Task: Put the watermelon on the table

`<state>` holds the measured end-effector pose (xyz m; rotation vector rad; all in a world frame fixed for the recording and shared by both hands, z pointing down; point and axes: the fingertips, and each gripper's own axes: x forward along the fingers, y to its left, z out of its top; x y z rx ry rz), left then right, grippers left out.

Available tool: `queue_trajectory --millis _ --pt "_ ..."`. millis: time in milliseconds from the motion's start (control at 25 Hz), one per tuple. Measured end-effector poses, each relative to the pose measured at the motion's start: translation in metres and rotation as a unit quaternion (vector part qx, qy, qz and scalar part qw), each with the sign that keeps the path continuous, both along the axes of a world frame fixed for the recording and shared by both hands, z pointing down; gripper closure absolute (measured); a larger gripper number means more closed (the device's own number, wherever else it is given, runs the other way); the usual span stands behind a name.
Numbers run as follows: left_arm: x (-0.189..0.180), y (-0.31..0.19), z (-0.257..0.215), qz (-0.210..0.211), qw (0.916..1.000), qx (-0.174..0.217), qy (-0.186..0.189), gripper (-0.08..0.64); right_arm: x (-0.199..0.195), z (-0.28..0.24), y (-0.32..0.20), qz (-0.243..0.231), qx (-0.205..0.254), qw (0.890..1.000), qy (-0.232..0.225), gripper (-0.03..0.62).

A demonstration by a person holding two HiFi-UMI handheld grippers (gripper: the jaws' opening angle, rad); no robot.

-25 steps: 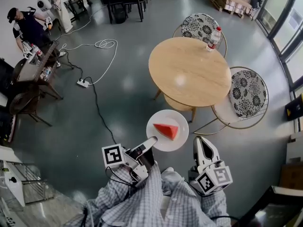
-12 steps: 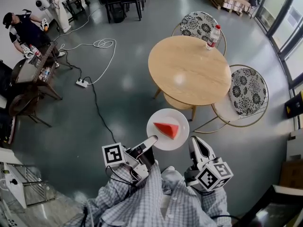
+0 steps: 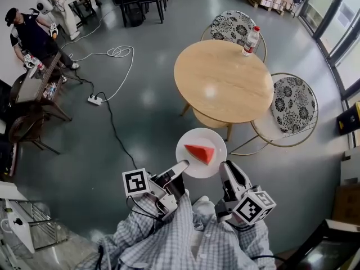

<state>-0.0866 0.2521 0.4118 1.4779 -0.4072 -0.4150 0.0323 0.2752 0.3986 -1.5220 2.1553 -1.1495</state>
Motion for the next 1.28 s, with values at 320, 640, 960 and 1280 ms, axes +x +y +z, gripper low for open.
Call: queue_trajectory --millis 320,640,960,1280 --pt "0.001 0.001 0.003 0.024 0.9997 -0.003 -0.001 0.532 -0.004 0.008 0.005 0.017 -0.008 1.000 0.010 0.512" --pt "-0.004 0.001 0.005 0.029 0.9996 -0.004 0.005 0.532 -0.011 0.006 0.006 0.016 0.003 0.999 0.028 0.512" --pt "-0.017 0.005 0.005 0.033 0.9994 0.002 0.007 0.532 -0.023 0.005 0.012 0.033 0.009 0.999 0.028 0.512" --pt "-0.016 0.005 0.006 0.030 0.9995 -0.003 0.009 0.532 -0.023 0.003 0.011 0.020 0.011 0.999 0.039 0.512"
